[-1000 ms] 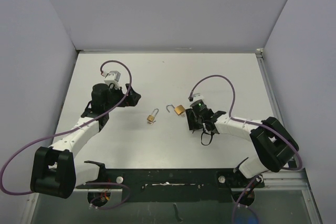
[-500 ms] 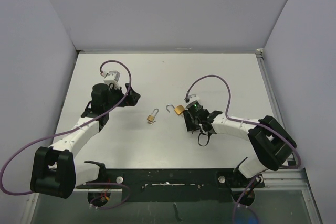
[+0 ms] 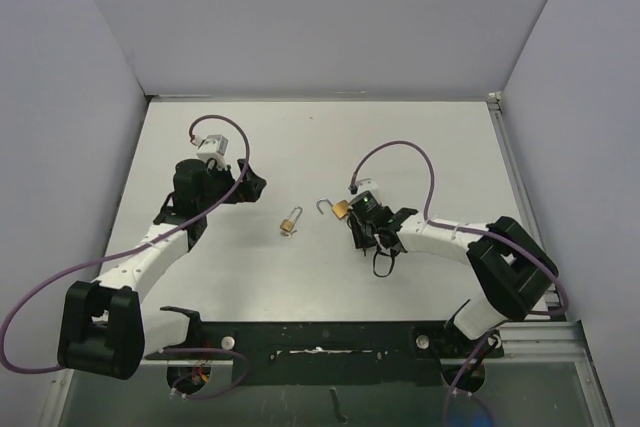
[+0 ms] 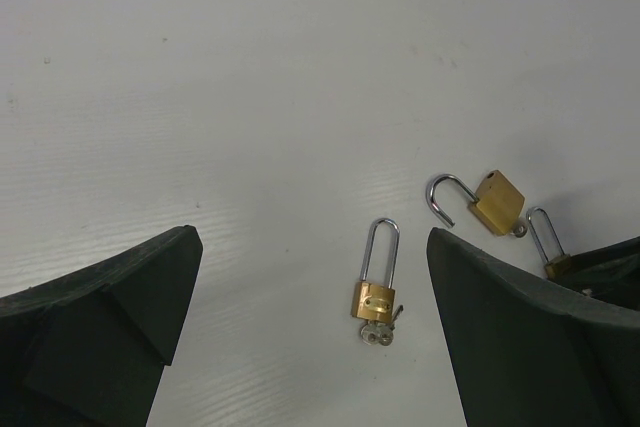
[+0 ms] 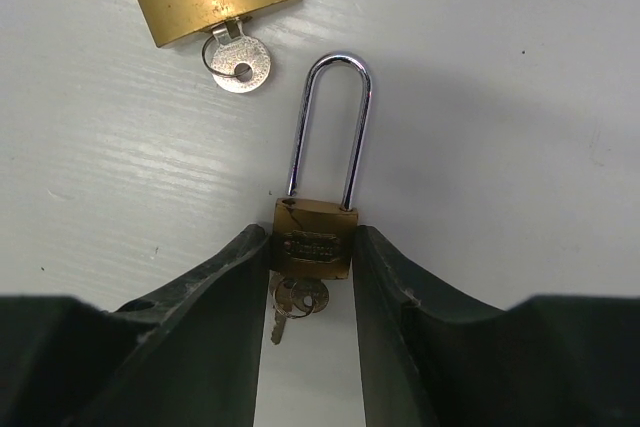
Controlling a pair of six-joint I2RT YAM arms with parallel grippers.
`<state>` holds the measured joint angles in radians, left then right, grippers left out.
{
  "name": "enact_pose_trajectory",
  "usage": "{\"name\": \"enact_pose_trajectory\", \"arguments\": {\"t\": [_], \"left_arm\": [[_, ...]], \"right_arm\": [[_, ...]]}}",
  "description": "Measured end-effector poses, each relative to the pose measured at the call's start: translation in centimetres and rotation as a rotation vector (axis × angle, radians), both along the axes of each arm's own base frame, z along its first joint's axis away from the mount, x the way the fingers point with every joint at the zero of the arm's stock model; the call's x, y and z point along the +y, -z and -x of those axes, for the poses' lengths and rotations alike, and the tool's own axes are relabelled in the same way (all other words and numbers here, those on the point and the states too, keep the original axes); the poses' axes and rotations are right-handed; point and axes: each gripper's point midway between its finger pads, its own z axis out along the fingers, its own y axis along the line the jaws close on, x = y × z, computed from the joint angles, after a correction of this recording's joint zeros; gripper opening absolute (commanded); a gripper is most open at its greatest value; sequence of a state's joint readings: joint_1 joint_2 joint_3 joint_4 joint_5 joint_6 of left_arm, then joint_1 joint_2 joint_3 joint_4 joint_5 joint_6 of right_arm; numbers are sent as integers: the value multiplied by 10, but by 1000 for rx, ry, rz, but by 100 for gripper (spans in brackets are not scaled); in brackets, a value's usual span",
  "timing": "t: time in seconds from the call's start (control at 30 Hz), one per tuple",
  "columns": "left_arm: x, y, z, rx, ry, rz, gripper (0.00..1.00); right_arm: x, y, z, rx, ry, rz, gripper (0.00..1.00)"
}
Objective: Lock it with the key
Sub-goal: Pick up the lock from the center of the board.
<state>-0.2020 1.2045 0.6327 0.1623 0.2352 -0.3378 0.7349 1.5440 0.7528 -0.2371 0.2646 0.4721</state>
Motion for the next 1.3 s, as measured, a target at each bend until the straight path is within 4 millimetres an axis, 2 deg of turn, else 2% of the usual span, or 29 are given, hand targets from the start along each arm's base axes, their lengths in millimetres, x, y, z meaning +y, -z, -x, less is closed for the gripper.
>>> {"name": "enact_pose_trajectory", "arguments": {"t": [0.33, 0.43, 0.6, 0.67, 0.8, 0.97, 1.07, 1.17, 1.3], "left_arm": [[2, -6, 0, -21, -7, -4, 98], [3, -9, 0, -30, -11, -6, 98], [5, -13, 1, -45, -18, -8, 98], [5, -15, 1, -50, -18, -7, 98], [5, -16, 2, -54, -17, -6, 98], [3, -18, 2, -53, -11, -2, 98], [0, -22, 2, -61, 2, 7, 98], [-3, -28, 3, -74, 19, 18, 98], [-12, -37, 8, -95, 63, 49, 97]], "right_arm": [[-5, -7, -4, -29, -24, 50, 0], [-7, -26, -9, -88, -41, 50, 0], [-6, -78, -26, -247, -81, 23, 0], [-1, -97, -35, -303, -105, 14, 0], [13, -124, -49, -385, -159, -11, 0], [36, -143, -58, -452, -277, -131, 0], [40, -153, -66, -484, -315, -261, 0], [26, -159, -82, -515, -291, -358, 0], [25, -163, -84, -537, -327, -483, 0]]}}
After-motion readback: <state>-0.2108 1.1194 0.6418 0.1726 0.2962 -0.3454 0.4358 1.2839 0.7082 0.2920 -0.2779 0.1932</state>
